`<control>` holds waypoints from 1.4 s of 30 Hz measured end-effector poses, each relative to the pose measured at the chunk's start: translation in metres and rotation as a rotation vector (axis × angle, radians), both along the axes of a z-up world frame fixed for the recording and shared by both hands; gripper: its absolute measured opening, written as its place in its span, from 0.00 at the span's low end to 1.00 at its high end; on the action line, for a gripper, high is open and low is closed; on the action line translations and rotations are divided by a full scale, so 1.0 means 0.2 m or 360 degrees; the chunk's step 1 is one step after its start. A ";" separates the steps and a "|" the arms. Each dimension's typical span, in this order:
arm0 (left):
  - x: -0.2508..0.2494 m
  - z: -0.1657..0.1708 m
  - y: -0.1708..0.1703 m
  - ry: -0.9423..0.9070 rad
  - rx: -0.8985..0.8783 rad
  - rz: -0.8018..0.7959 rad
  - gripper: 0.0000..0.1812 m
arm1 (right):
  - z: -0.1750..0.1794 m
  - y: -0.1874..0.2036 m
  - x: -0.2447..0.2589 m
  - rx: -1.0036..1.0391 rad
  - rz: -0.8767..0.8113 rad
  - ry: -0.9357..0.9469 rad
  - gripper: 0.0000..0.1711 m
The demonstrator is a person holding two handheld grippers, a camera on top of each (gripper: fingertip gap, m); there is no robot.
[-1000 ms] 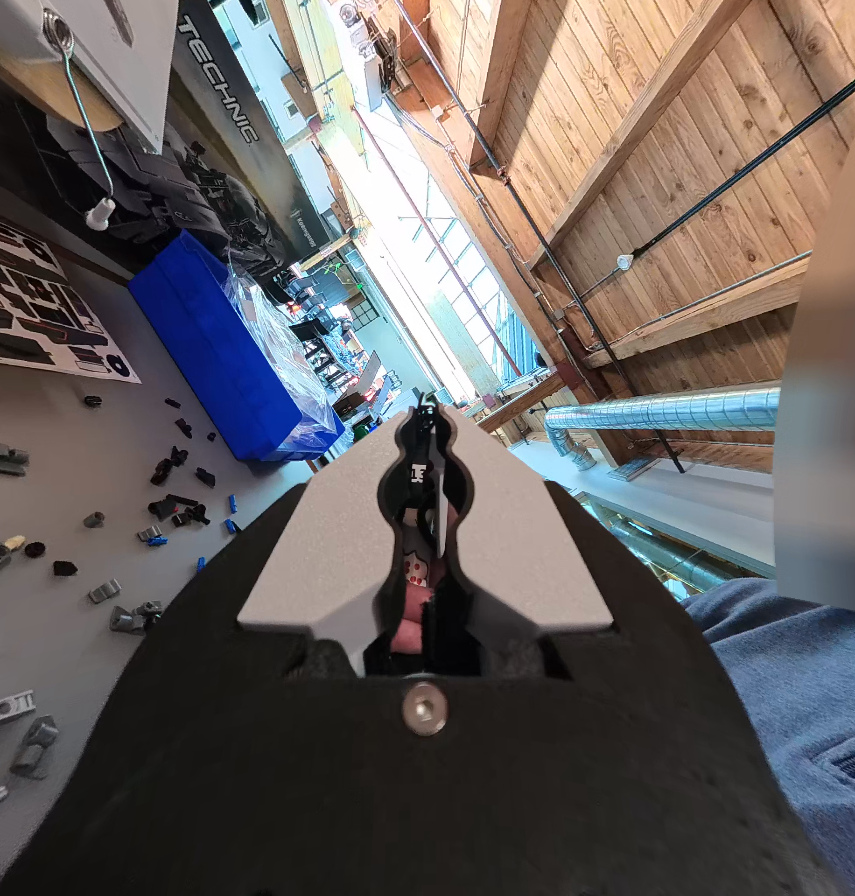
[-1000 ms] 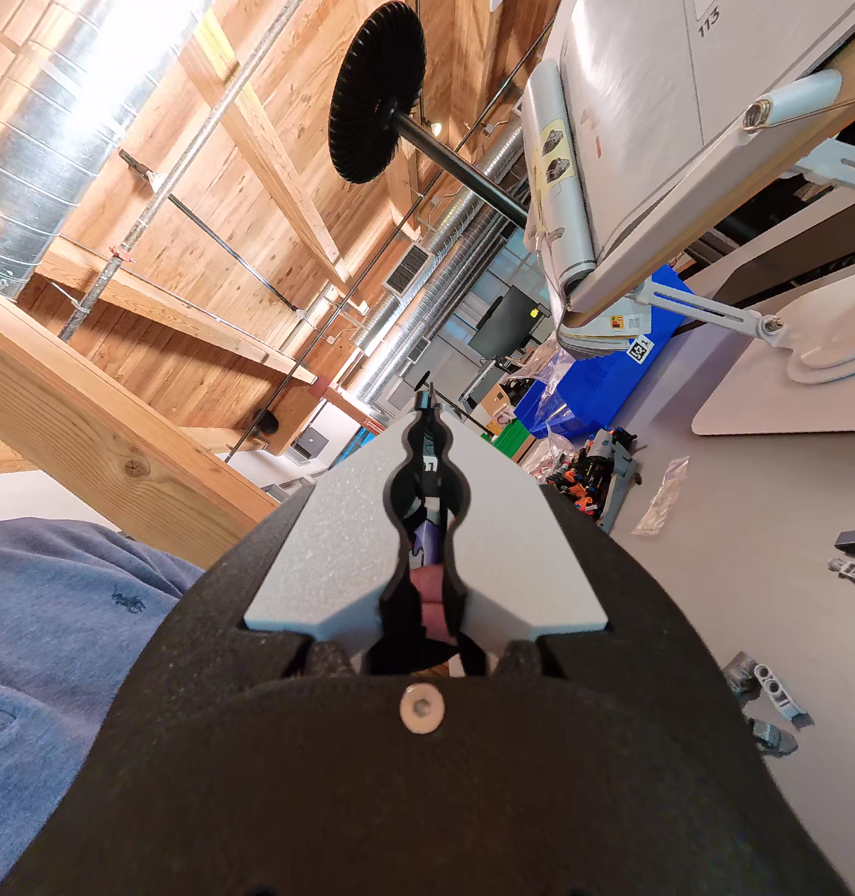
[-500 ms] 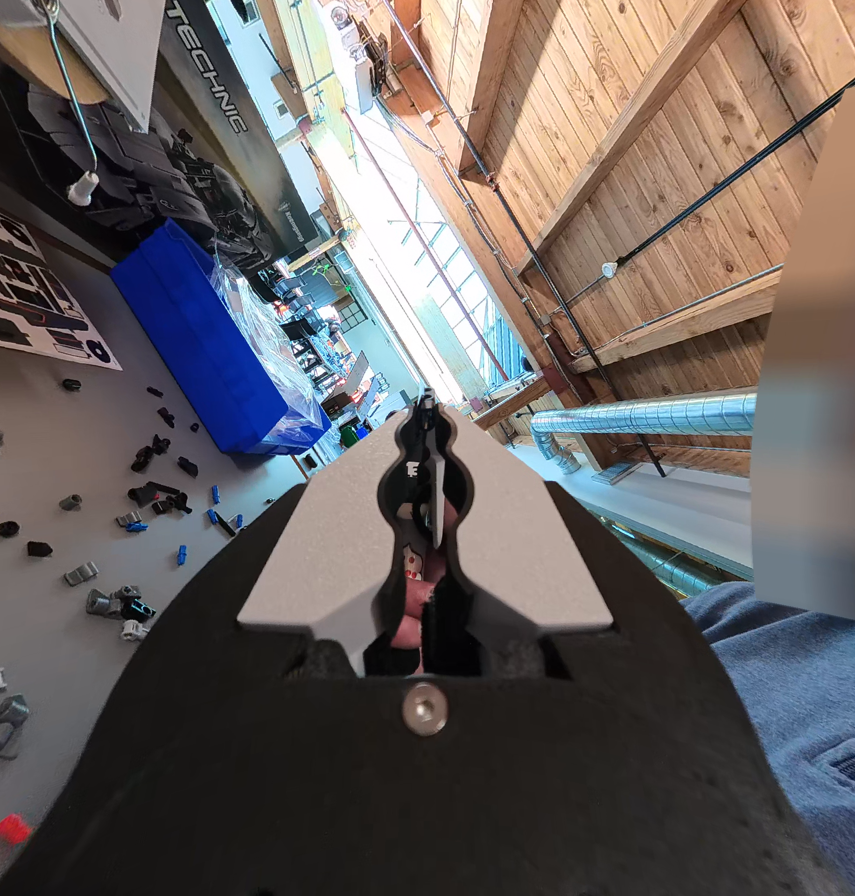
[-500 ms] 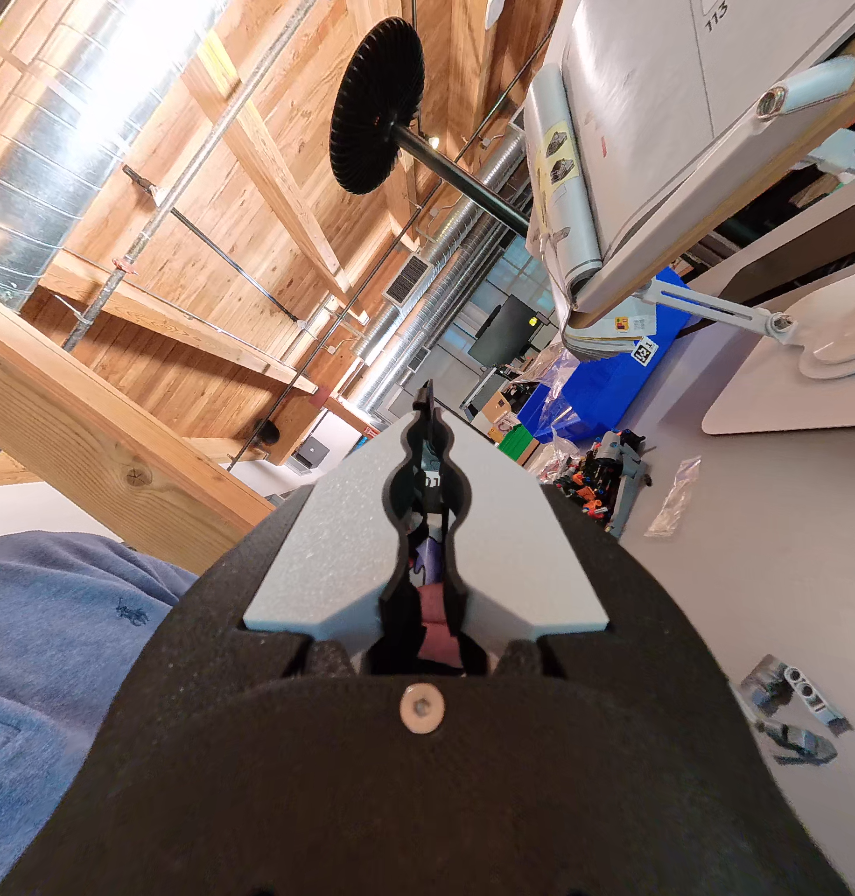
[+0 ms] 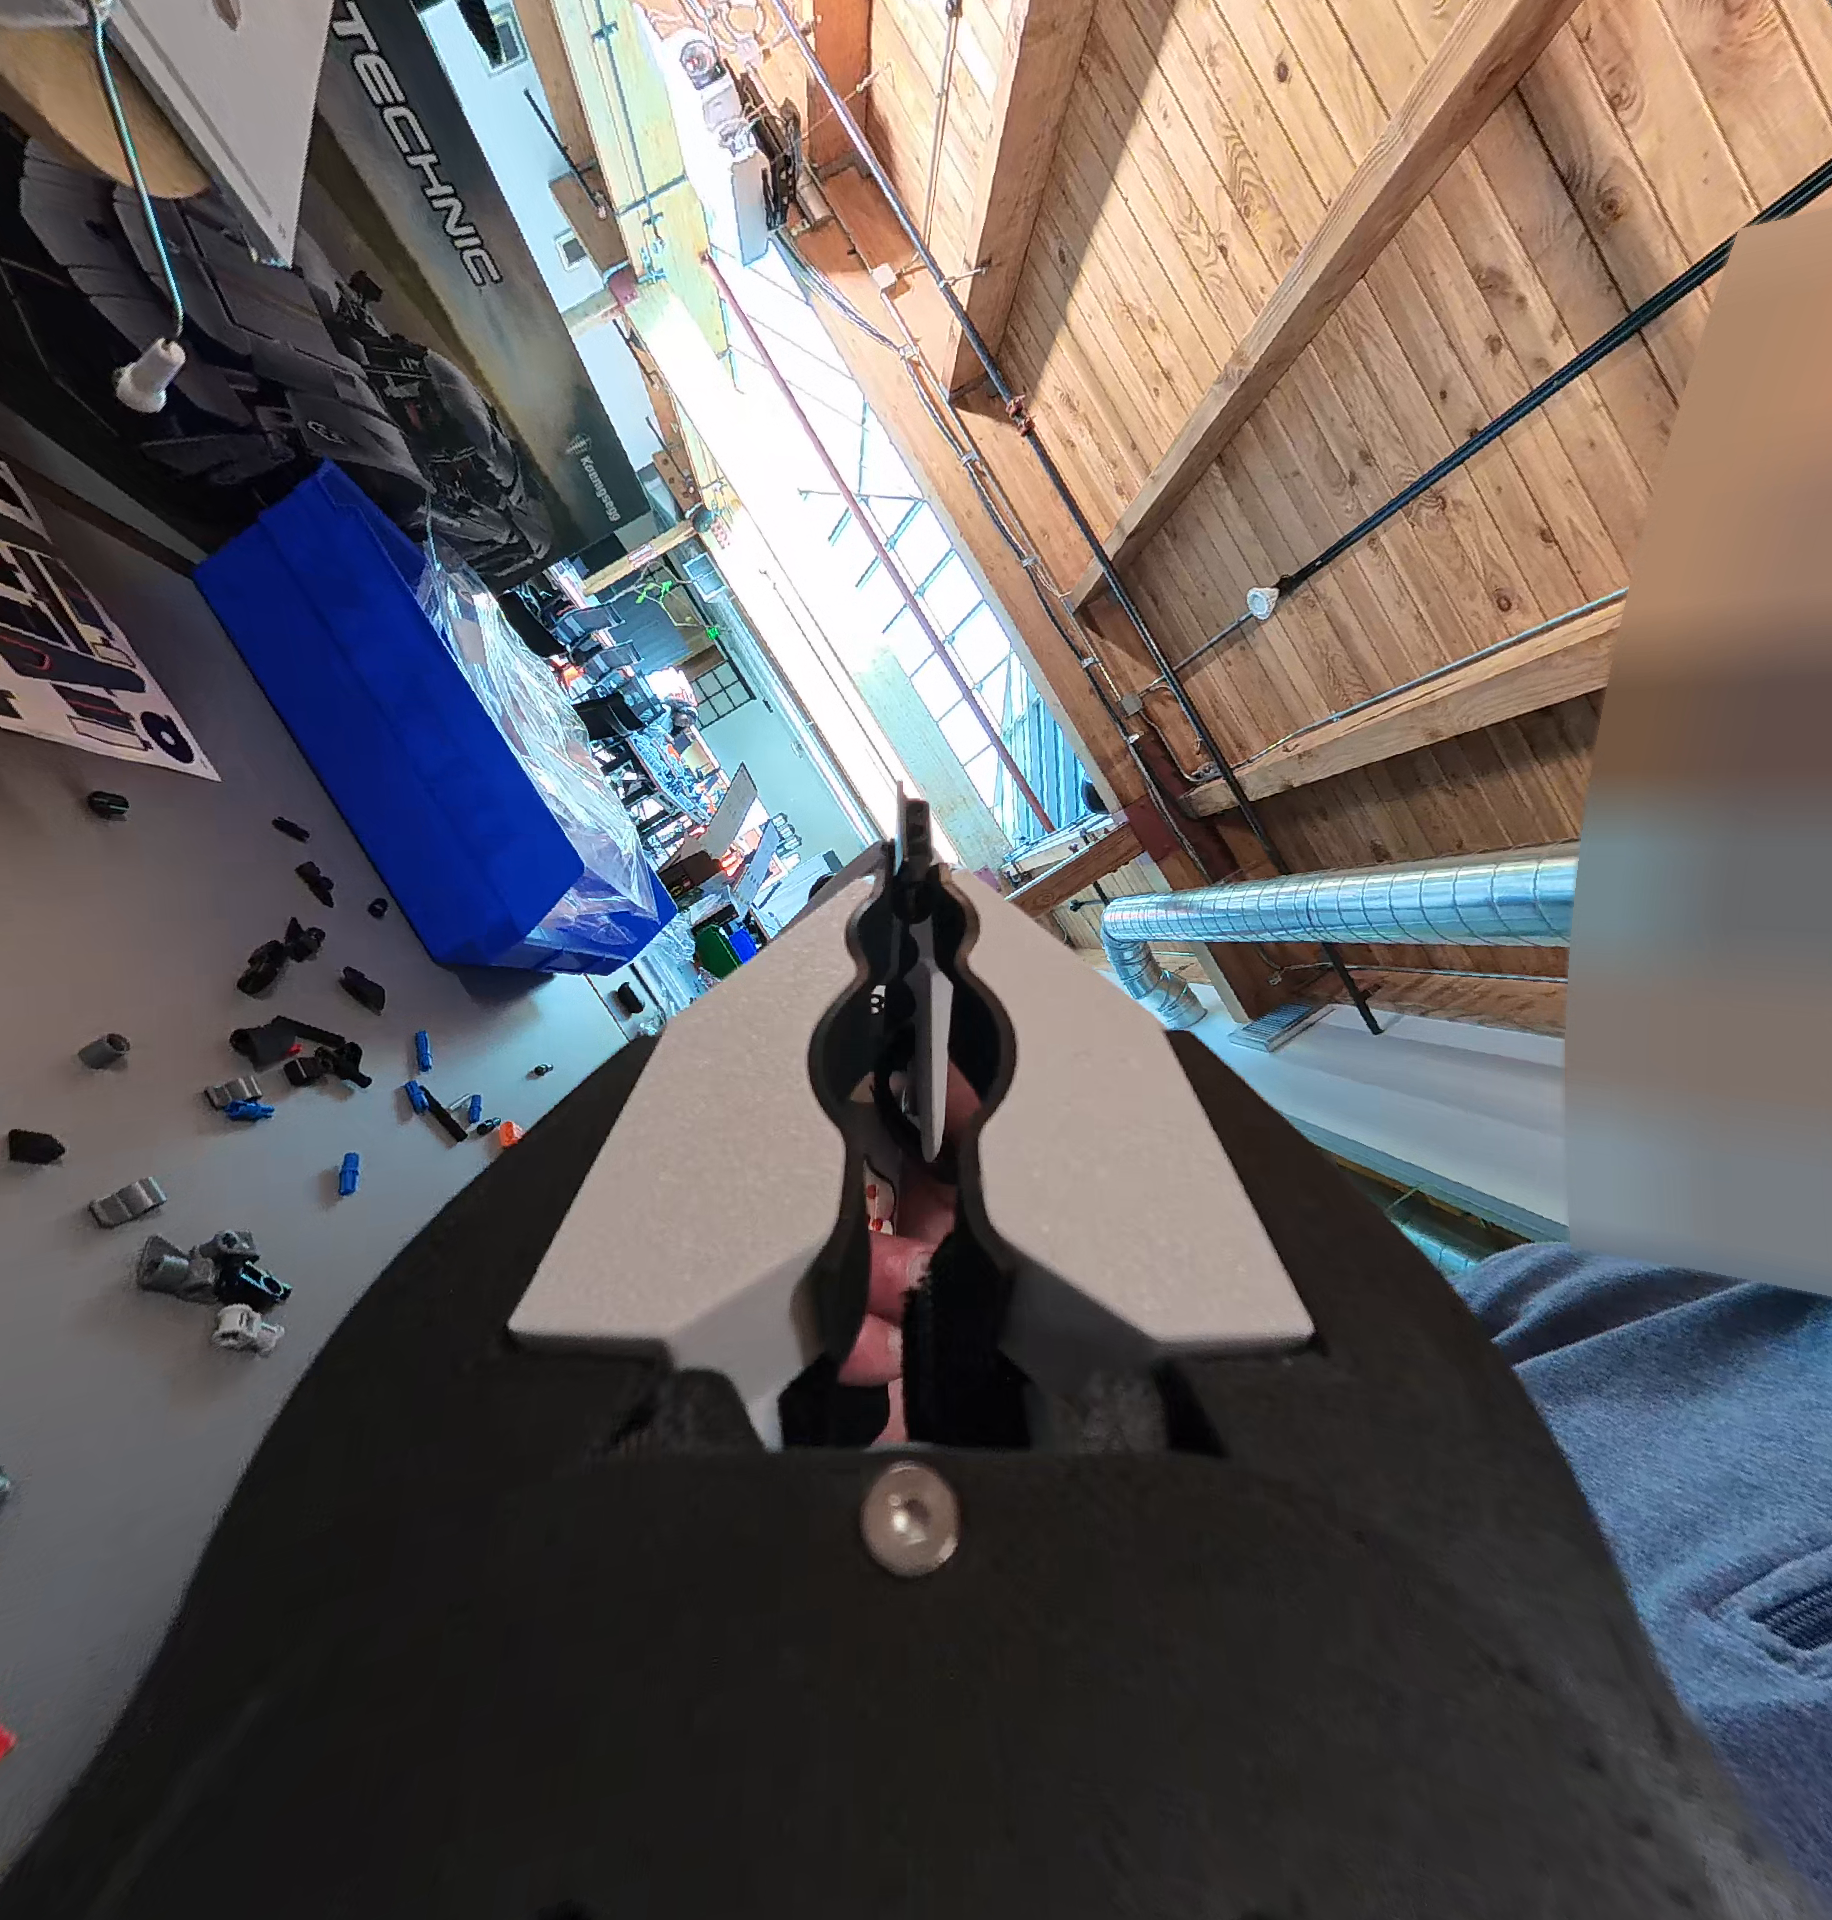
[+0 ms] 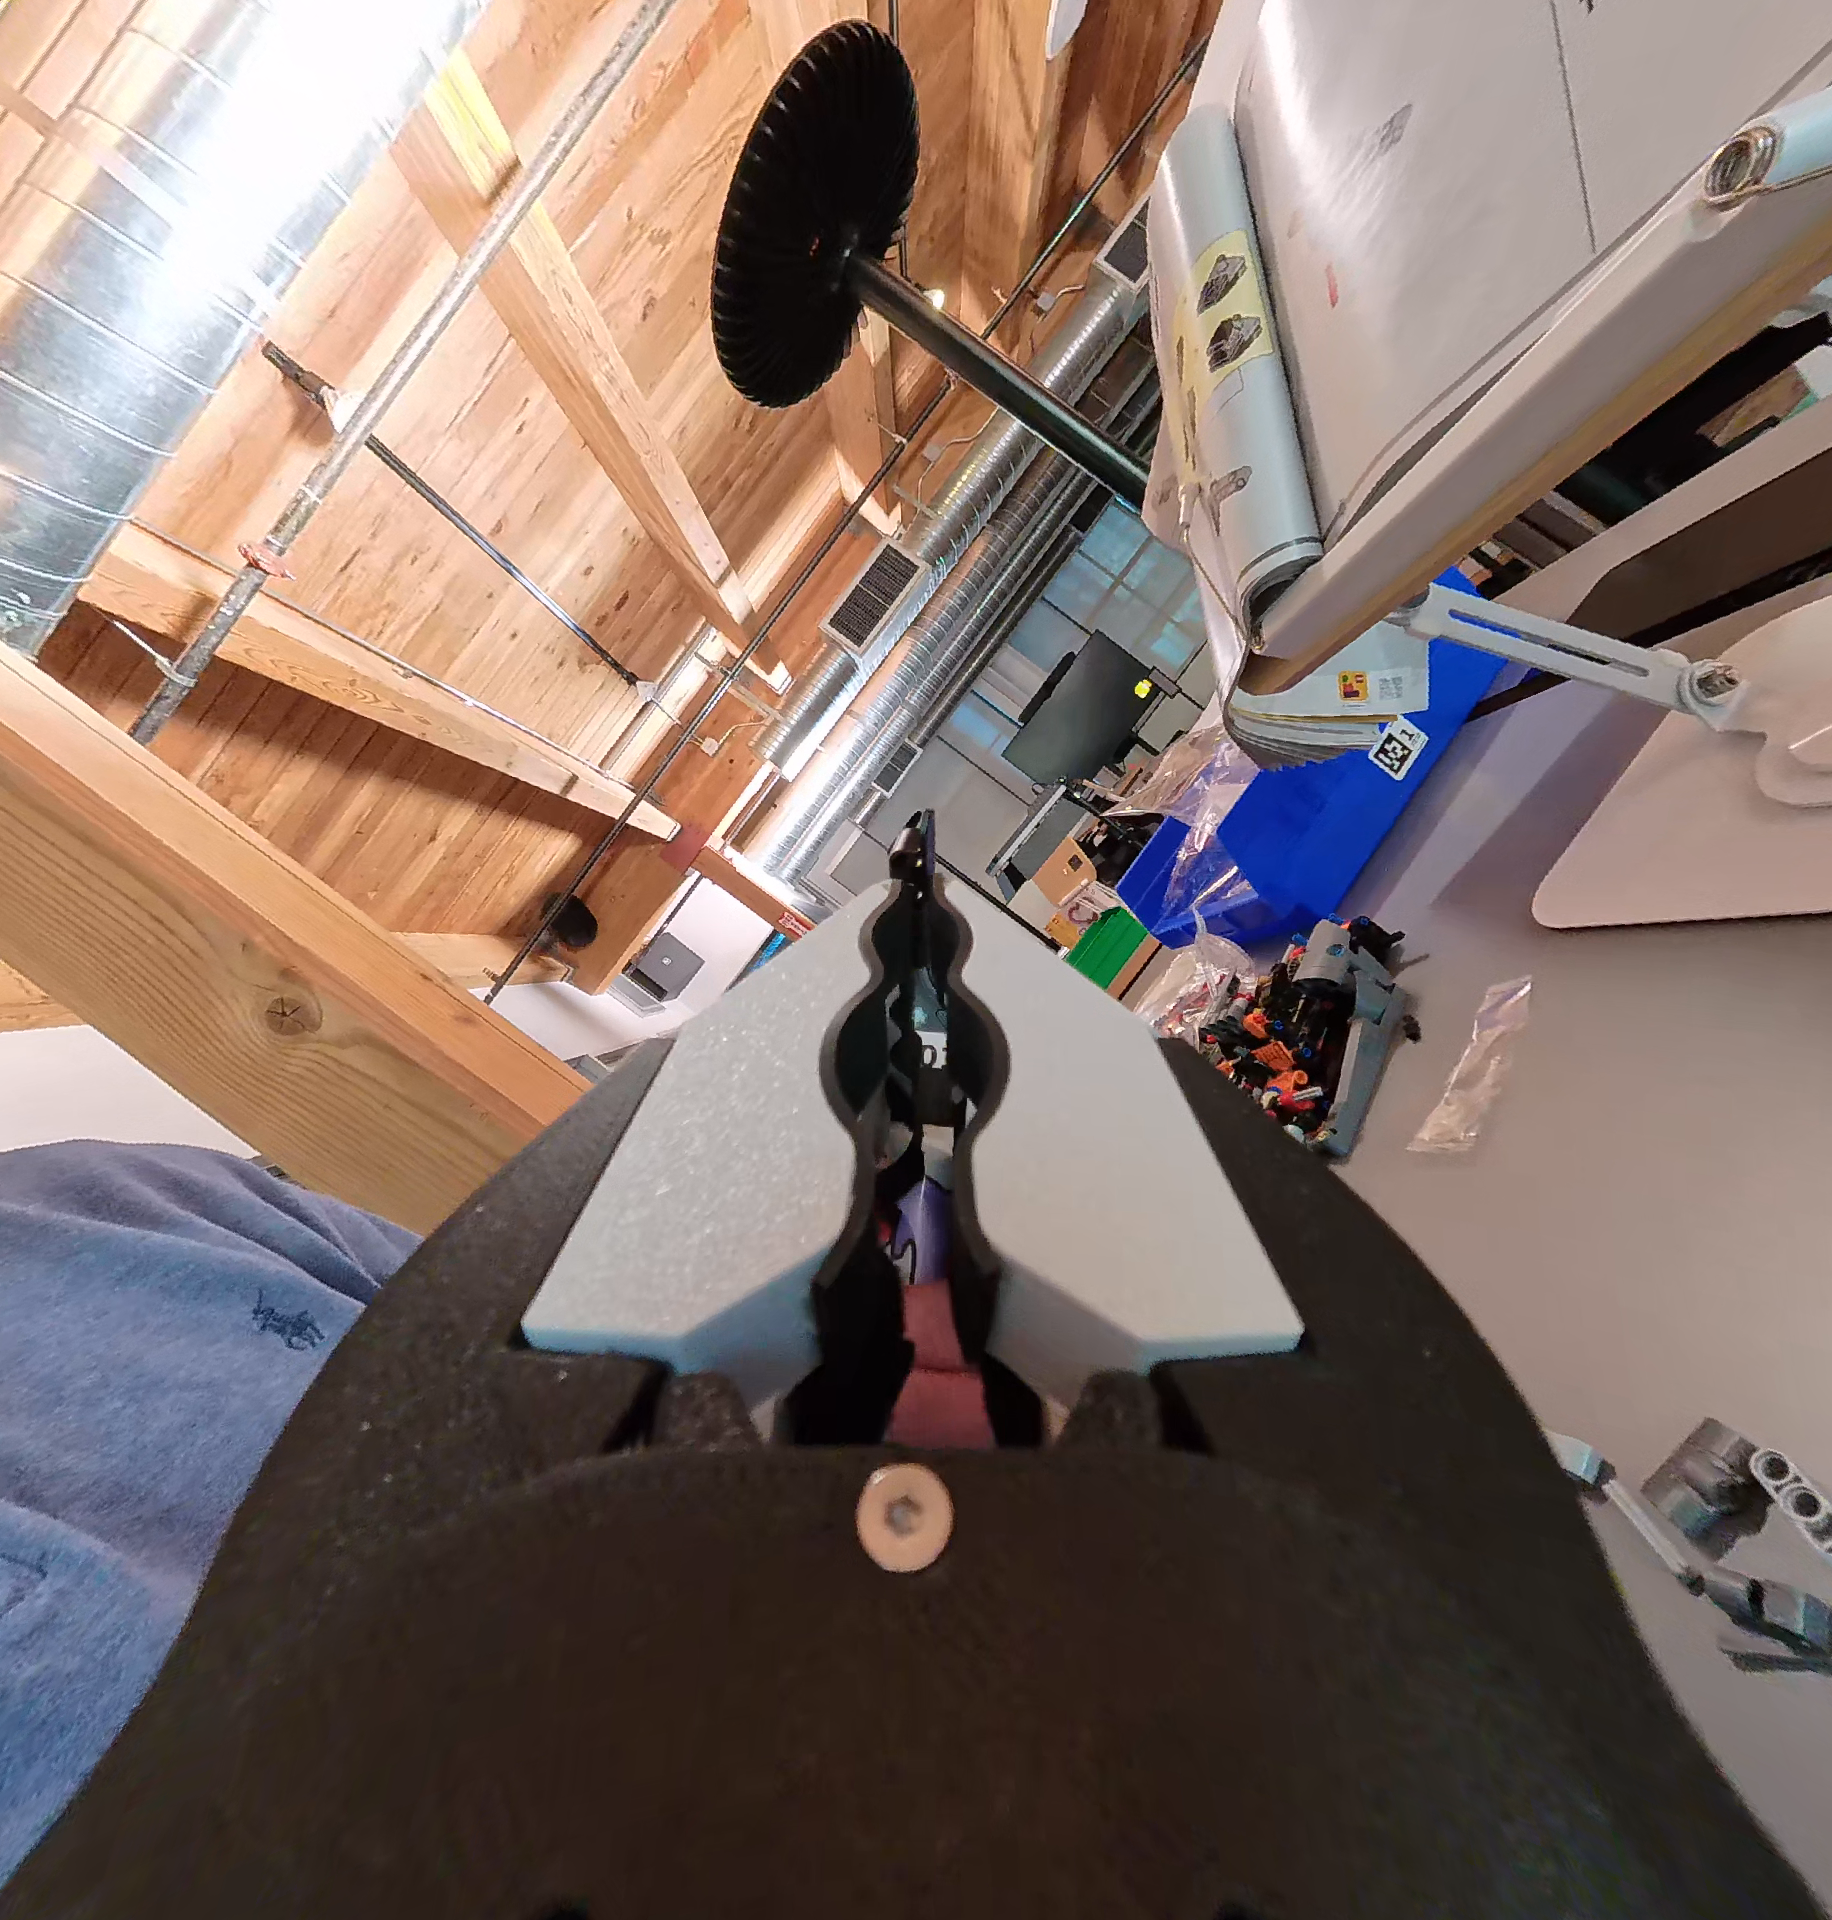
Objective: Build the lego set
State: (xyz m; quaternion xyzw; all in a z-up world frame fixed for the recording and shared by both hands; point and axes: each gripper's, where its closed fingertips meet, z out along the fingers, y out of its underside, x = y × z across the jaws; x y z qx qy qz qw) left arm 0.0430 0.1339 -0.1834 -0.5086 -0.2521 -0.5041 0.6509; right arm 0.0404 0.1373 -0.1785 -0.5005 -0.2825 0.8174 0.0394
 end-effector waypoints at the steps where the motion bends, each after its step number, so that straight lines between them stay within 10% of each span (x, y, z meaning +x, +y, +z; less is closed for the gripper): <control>1: 0.00 0.00 0.00 -0.0004 0.0004 0.0000 0.03 | 0.00 0.00 0.00 0.0002 0.0001 0.0000 0.00; 22: 0.04 0.01 0.01 0.0191 -0.0014 0.0038 0.02 | 0.01 0.07 0.10 0.0014 -0.0053 -0.0005 0.08; 34: 0.21 0.02 0.06 0.2090 -0.0184 0.0454 0.03 | 0.04 0.13 0.22 0.0217 -0.0121 -0.0058 0.12; 42: 0.33 -0.01 0.07 0.2650 -0.0131 0.0342 0.03 | 0.01 0.08 0.34 0.0988 -0.0106 -0.0030 0.13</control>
